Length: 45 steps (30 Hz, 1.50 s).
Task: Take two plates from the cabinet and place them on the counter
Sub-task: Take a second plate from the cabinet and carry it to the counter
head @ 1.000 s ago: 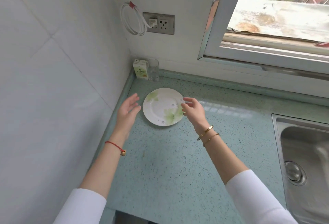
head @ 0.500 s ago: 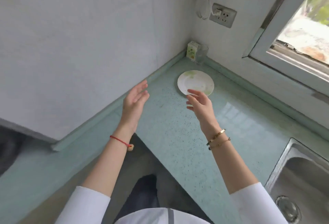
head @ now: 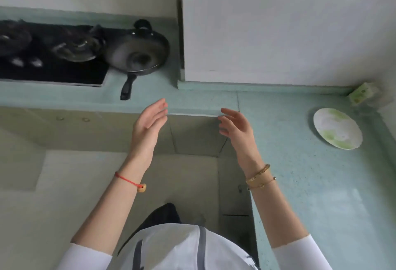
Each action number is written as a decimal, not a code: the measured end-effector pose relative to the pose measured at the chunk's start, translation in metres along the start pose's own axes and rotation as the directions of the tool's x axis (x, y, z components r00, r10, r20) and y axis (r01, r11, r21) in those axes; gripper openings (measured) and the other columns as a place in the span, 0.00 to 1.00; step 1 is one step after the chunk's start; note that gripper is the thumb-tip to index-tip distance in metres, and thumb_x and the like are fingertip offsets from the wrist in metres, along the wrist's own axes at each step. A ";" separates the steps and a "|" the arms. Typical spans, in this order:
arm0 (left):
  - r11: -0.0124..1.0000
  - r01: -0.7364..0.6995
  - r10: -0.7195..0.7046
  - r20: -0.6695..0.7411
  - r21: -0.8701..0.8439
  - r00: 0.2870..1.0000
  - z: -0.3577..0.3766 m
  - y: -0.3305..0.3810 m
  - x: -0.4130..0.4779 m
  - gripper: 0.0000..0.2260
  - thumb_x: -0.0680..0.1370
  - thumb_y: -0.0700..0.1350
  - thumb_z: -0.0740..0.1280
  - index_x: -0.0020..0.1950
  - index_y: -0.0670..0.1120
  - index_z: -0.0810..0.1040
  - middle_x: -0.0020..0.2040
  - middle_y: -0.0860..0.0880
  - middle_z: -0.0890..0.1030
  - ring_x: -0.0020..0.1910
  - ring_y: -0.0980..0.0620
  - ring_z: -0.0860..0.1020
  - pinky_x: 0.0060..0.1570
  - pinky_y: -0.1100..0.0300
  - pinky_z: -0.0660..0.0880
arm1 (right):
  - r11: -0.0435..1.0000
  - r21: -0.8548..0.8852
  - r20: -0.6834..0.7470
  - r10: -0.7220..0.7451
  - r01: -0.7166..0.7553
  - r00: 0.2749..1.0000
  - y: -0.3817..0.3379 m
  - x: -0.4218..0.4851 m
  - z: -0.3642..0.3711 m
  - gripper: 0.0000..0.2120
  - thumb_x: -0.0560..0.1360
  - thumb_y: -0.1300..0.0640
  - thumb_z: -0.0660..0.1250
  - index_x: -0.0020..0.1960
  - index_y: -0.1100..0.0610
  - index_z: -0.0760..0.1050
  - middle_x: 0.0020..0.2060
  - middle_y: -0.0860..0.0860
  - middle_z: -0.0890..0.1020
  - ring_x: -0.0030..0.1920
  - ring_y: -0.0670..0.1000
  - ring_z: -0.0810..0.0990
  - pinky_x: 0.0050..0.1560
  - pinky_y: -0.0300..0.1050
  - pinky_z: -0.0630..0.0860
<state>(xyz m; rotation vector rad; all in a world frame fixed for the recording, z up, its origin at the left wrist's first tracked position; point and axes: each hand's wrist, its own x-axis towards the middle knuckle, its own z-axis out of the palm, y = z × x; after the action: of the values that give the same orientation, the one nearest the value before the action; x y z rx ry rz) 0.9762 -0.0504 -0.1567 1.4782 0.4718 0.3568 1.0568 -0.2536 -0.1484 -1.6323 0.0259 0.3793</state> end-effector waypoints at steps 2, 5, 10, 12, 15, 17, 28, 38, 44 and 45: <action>1.000 -0.003 0.003 -0.105 0.006 0.994 -0.044 -0.002 -0.021 0.20 0.80 0.36 0.63 0.71 0.48 0.75 0.66 0.53 0.81 0.65 0.59 0.79 0.61 0.67 0.75 | 0.999 -0.038 0.112 -0.003 0.007 0.994 0.000 -0.008 0.039 0.13 0.79 0.58 0.66 0.63 0.56 0.77 0.54 0.53 0.82 0.55 0.51 0.81 0.56 0.45 0.80; 1.000 -0.024 0.021 -0.258 -0.006 0.966 -0.109 -0.003 -0.054 0.20 0.80 0.37 0.64 0.71 0.49 0.75 0.66 0.54 0.80 0.64 0.61 0.79 0.58 0.71 0.75 | 0.997 -0.078 0.267 -0.006 0.028 0.964 0.001 -0.023 0.102 0.12 0.80 0.59 0.64 0.63 0.57 0.77 0.54 0.53 0.82 0.54 0.51 0.80 0.52 0.40 0.79; 0.998 -0.040 0.011 -0.487 -0.050 0.873 -0.215 -0.005 -0.113 0.19 0.80 0.36 0.64 0.70 0.49 0.76 0.66 0.52 0.81 0.64 0.60 0.79 0.59 0.67 0.74 | 0.986 -0.151 0.477 0.010 0.071 0.879 0.007 -0.065 0.215 0.12 0.80 0.62 0.63 0.62 0.58 0.77 0.56 0.59 0.82 0.53 0.51 0.79 0.52 0.42 0.78; 0.997 -0.050 0.007 -0.562 -0.061 0.827 -0.256 -0.002 -0.137 0.19 0.79 0.35 0.64 0.68 0.49 0.77 0.65 0.50 0.81 0.63 0.60 0.80 0.60 0.67 0.74 | 0.981 -0.174 0.542 0.018 0.091 0.840 0.011 -0.086 0.261 0.13 0.80 0.62 0.63 0.63 0.59 0.77 0.55 0.59 0.82 0.53 0.52 0.79 0.53 0.44 0.78; 0.996 -0.061 -0.002 -0.662 -0.072 0.749 -0.324 0.001 -0.176 0.19 0.80 0.32 0.63 0.69 0.44 0.75 0.65 0.46 0.80 0.64 0.55 0.79 0.66 0.64 0.73 | 0.976 -0.192 0.614 0.036 0.105 0.788 0.019 -0.125 0.335 0.14 0.79 0.62 0.63 0.64 0.60 0.76 0.55 0.60 0.81 0.53 0.52 0.79 0.54 0.45 0.78; 0.997 -0.055 0.001 -0.706 -0.054 0.708 -0.370 0.001 -0.201 0.19 0.80 0.32 0.63 0.70 0.42 0.75 0.66 0.45 0.80 0.65 0.54 0.79 0.67 0.65 0.72 | 0.975 -0.191 0.657 0.040 0.115 0.753 0.026 -0.152 0.384 0.14 0.79 0.63 0.63 0.64 0.60 0.76 0.57 0.60 0.81 0.51 0.52 0.79 0.52 0.43 0.78; 0.996 -0.059 -0.020 -0.829 -0.063 0.559 -0.581 -0.021 -0.277 0.18 0.79 0.39 0.66 0.69 0.48 0.76 0.67 0.49 0.80 0.67 0.50 0.77 0.67 0.57 0.72 | 0.962 -0.213 0.793 0.067 0.172 0.606 0.048 -0.250 0.607 0.13 0.79 0.61 0.64 0.63 0.57 0.77 0.54 0.59 0.82 0.50 0.51 0.79 0.55 0.46 0.79; 0.992 -0.119 0.013 -0.902 -0.043 0.431 -0.779 -0.015 -0.248 0.18 0.80 0.37 0.65 0.68 0.50 0.76 0.67 0.47 0.80 0.66 0.49 0.78 0.66 0.58 0.73 | 0.949 -0.207 0.887 0.080 0.239 0.455 0.059 -0.271 0.848 0.13 0.79 0.59 0.63 0.63 0.56 0.77 0.59 0.59 0.81 0.50 0.50 0.79 0.53 0.43 0.78; 0.990 -0.129 -0.010 -0.922 -0.065 0.386 -0.906 0.009 -0.217 0.17 0.81 0.35 0.64 0.68 0.49 0.76 0.67 0.47 0.79 0.67 0.48 0.78 0.69 0.54 0.72 | 0.948 -0.186 0.907 0.064 0.260 0.416 0.041 -0.280 0.993 0.12 0.78 0.59 0.65 0.61 0.53 0.78 0.59 0.59 0.81 0.51 0.50 0.79 0.51 0.40 0.78; 0.989 -0.131 -0.010 -0.923 -0.065 0.385 -0.924 0.012 -0.213 0.17 0.81 0.35 0.64 0.67 0.50 0.76 0.67 0.47 0.79 0.67 0.48 0.77 0.70 0.53 0.72 | 0.949 -0.183 0.909 0.063 0.258 0.412 0.038 -0.281 1.011 0.11 0.78 0.59 0.65 0.60 0.53 0.78 0.59 0.58 0.81 0.52 0.50 0.79 0.53 0.42 0.78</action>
<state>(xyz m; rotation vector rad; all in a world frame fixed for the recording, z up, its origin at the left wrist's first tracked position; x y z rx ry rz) 0.3232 0.6381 -0.1540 1.0284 1.2781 1.3039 0.5516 0.6672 -0.1615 -1.4967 -1.0301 1.2085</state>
